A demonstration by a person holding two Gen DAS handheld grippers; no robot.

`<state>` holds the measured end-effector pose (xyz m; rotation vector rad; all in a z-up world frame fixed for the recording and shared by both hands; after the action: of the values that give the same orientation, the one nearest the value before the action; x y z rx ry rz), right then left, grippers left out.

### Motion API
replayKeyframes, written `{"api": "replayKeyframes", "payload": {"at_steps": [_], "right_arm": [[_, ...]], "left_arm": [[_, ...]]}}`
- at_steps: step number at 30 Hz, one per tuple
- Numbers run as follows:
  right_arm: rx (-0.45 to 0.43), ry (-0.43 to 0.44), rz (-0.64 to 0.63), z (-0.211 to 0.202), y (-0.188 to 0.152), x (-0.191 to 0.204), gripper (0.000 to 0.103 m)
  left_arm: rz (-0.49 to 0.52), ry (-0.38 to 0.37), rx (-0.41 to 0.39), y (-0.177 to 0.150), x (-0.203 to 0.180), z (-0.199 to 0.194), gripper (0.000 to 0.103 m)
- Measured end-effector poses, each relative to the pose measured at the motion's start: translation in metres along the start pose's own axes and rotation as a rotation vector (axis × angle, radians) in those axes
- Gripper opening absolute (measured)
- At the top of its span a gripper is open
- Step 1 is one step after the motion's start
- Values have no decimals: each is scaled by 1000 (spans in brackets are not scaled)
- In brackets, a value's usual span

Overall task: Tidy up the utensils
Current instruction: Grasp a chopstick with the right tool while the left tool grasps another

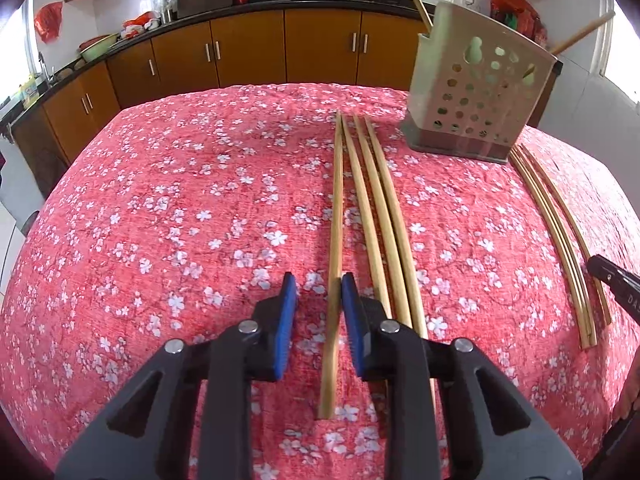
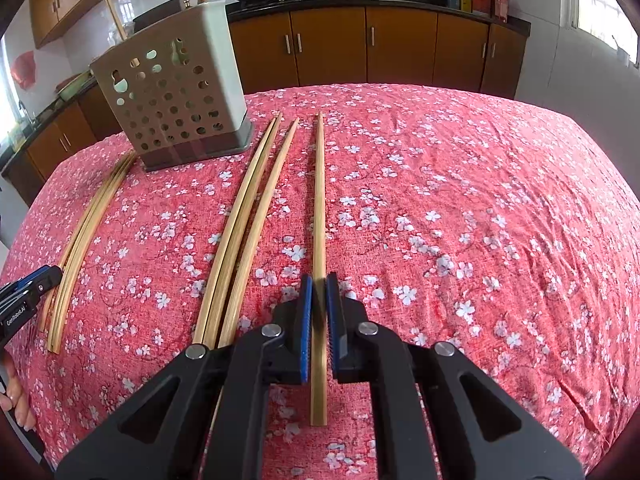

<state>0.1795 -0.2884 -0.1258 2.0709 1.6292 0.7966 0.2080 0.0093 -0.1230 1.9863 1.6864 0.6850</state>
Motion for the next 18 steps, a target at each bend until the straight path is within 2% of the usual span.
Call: {"api": "replayKeyframes", "payload": {"at_steps": [15,18], "right_arm": [[-6,2,-10,0,-1,0,8],[-5,11,-12,0,-1,-2,8]], "left_arm": [[-19,-7,-4,-1,1,-1,24],[-29,-5,-4,-2,3,-1,20]]}}
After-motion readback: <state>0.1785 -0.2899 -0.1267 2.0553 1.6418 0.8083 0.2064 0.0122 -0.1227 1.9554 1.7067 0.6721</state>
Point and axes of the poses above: each gripper's, at about its wrist camera, not at the fingertips, and z roughly the way its jaws point, x to its left, y to its top, the point moved 4 cm from there along z, roughly the way its jaws point, and after that the axes turned 9 degrees about z, right-handed, at the moved point
